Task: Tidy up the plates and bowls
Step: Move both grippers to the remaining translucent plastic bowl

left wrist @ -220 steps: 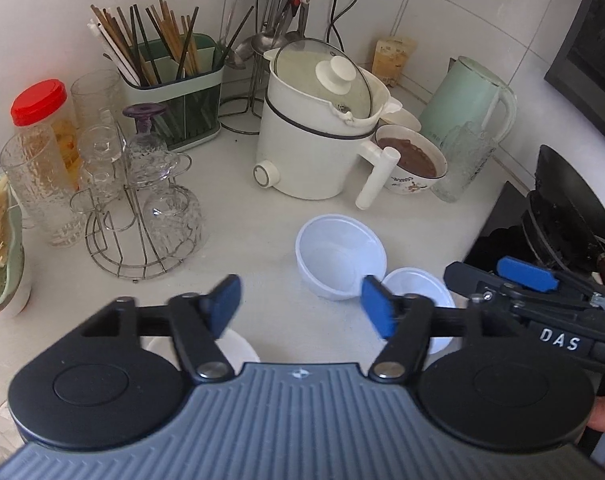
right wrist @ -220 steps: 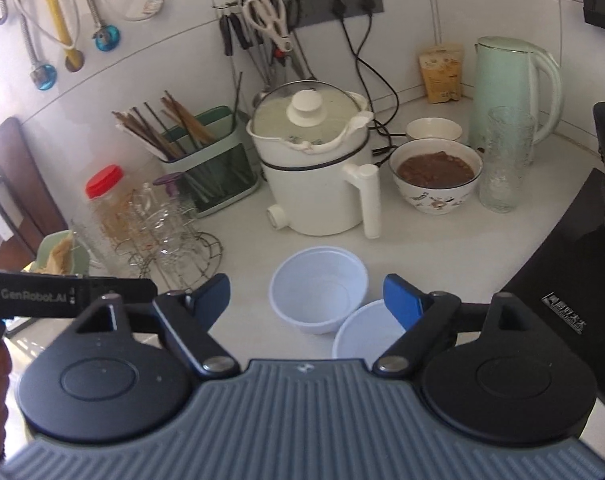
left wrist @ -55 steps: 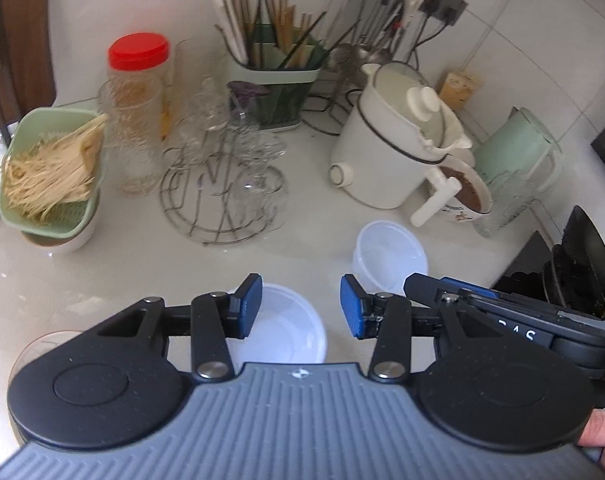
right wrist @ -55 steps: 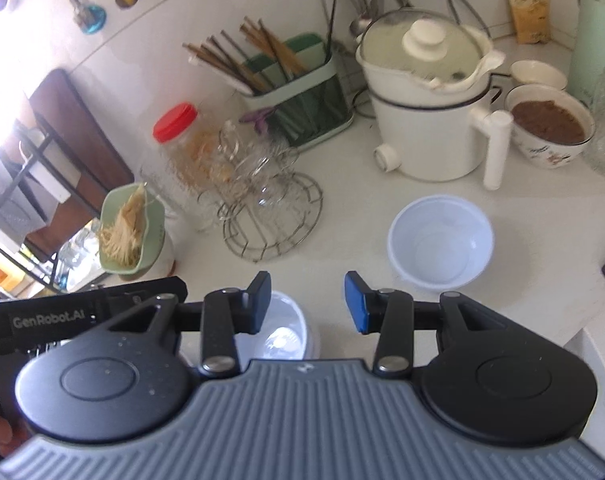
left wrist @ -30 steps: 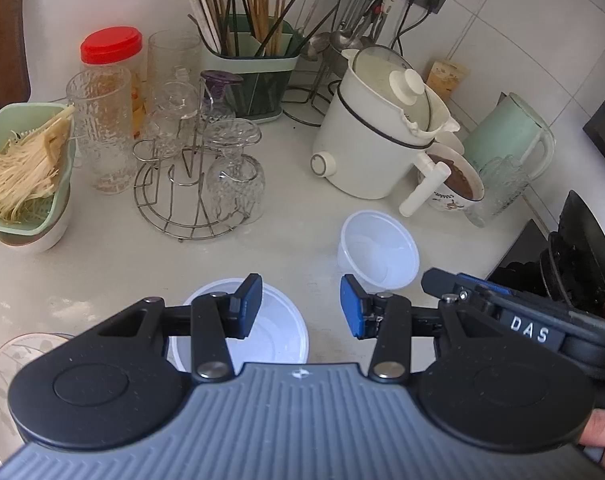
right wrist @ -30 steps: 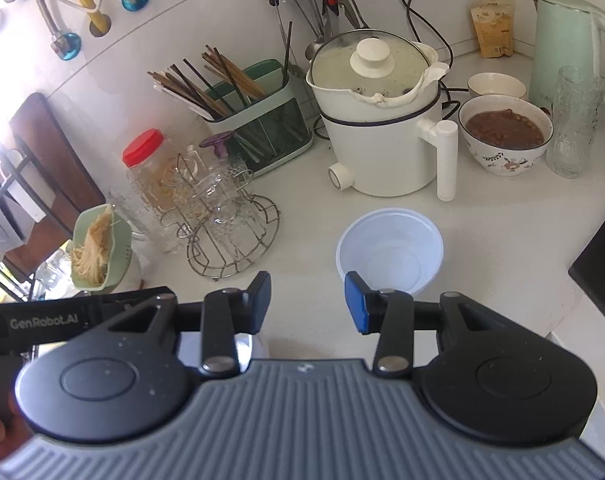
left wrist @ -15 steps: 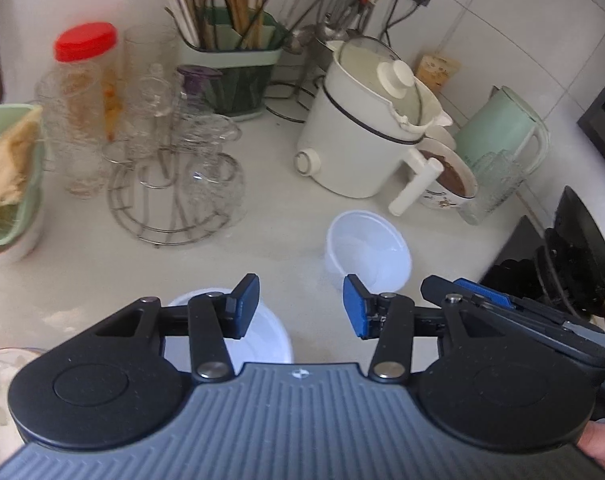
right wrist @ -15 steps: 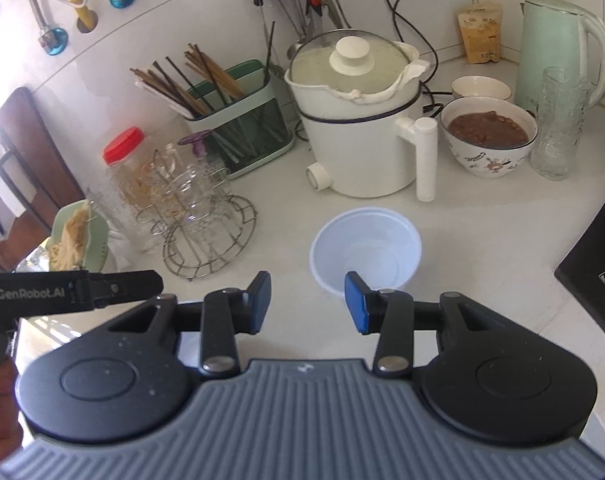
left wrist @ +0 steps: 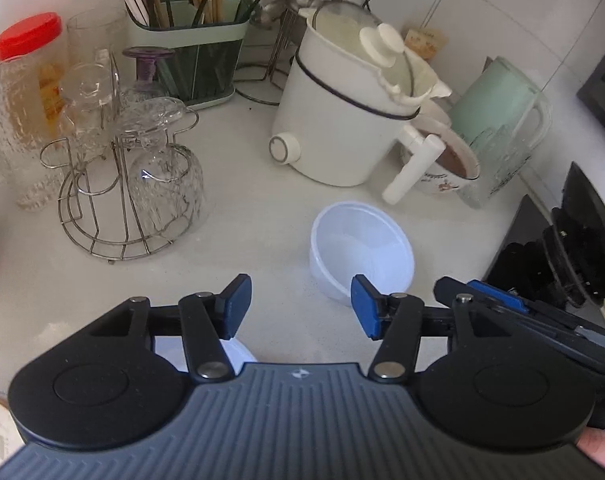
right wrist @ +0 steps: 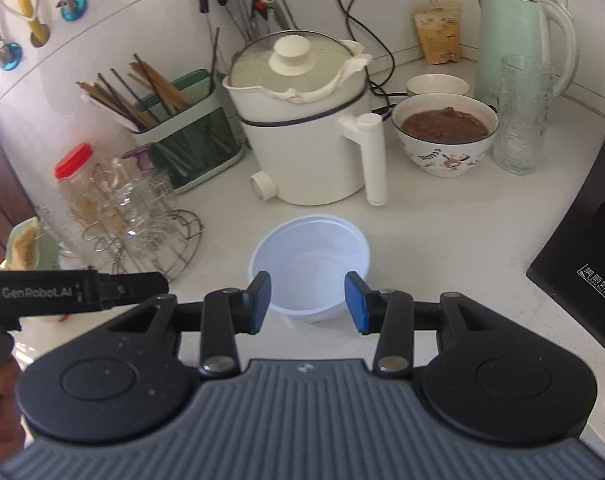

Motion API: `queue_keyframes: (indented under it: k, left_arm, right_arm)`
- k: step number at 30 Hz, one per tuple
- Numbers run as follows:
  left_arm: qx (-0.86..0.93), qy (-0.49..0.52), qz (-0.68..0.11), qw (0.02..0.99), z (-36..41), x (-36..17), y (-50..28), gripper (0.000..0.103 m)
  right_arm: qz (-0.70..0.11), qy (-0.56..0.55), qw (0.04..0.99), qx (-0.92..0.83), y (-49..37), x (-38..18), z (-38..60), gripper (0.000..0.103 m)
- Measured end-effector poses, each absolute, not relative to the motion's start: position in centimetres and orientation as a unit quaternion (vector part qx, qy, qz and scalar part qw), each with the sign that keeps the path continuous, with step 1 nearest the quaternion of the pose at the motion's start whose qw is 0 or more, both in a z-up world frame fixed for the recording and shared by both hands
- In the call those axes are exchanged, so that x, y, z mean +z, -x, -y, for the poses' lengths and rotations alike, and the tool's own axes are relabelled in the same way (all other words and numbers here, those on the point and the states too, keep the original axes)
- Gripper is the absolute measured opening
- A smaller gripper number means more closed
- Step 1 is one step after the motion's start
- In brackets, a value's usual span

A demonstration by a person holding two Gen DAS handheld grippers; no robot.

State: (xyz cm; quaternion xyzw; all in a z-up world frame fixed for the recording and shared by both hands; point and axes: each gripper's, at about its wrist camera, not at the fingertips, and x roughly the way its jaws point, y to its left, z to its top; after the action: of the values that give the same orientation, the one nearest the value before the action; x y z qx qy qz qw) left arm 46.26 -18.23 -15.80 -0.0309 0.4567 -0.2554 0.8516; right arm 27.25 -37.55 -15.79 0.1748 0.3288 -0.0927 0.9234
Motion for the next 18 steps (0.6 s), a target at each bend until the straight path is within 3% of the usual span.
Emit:
queue_keyframes:
  k: [18]
  left_arm:
    - [-0.260,0.036,-0.492,0.830,21.5,-19.7,-49.3,0.061]
  right_arm:
    - [-0.327,-0.192,0.916,-0.133,-28.4,-19.8,39.7,0.044]
